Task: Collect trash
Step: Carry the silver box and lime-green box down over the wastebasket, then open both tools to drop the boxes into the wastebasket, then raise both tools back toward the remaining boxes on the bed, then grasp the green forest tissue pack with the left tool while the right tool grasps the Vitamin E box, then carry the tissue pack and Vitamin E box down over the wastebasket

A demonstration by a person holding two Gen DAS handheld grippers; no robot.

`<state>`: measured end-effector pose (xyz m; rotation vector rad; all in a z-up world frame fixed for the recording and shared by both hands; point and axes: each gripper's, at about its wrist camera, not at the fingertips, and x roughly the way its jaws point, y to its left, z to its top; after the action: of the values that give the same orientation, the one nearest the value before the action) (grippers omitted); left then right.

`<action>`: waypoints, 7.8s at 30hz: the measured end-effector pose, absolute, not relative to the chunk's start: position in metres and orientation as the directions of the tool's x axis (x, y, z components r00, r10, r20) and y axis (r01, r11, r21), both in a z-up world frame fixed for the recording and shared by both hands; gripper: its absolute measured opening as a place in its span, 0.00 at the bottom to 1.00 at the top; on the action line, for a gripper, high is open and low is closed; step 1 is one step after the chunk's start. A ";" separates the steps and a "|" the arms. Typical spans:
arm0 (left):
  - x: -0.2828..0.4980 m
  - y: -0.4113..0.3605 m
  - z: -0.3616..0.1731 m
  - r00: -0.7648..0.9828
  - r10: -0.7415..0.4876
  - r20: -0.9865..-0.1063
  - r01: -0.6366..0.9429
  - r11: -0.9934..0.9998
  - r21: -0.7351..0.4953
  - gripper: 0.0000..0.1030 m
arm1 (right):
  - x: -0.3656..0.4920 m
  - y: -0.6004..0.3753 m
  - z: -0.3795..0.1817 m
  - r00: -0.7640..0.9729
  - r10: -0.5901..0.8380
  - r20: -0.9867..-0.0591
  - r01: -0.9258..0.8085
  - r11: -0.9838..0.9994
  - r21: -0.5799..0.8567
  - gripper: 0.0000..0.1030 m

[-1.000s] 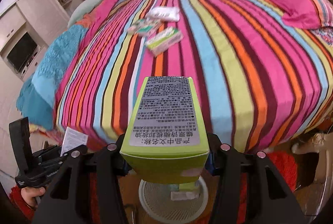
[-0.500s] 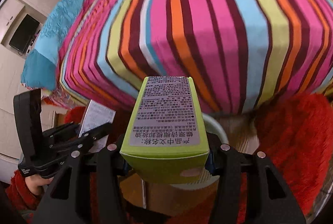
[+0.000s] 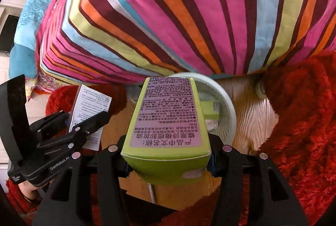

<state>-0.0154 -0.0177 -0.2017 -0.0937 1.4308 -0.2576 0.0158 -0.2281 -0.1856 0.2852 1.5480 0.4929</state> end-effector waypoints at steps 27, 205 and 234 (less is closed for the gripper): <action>-0.012 -0.041 -0.262 -0.116 -0.208 -0.971 0.149 0.963 -0.224 0.31 | 0.018 -0.211 -0.238 -0.231 0.403 -0.886 -0.077 0.900 0.430 0.48; 0.184 0.062 -0.104 0.567 -0.169 -0.806 0.030 0.982 -0.185 0.48 | 0.186 -0.223 -0.085 0.504 0.405 -0.763 -0.262 0.913 0.312 0.80; -0.012 0.000 -0.140 0.391 -0.271 -0.879 0.118 0.962 -0.245 0.48 | 0.035 -0.243 -0.106 0.347 0.504 -0.791 -0.236 0.863 0.446 0.80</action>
<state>-0.0121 -0.0002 -0.1399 -0.1509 1.1432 -0.2485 0.0351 -0.2433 -0.1059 0.2730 1.1191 0.4870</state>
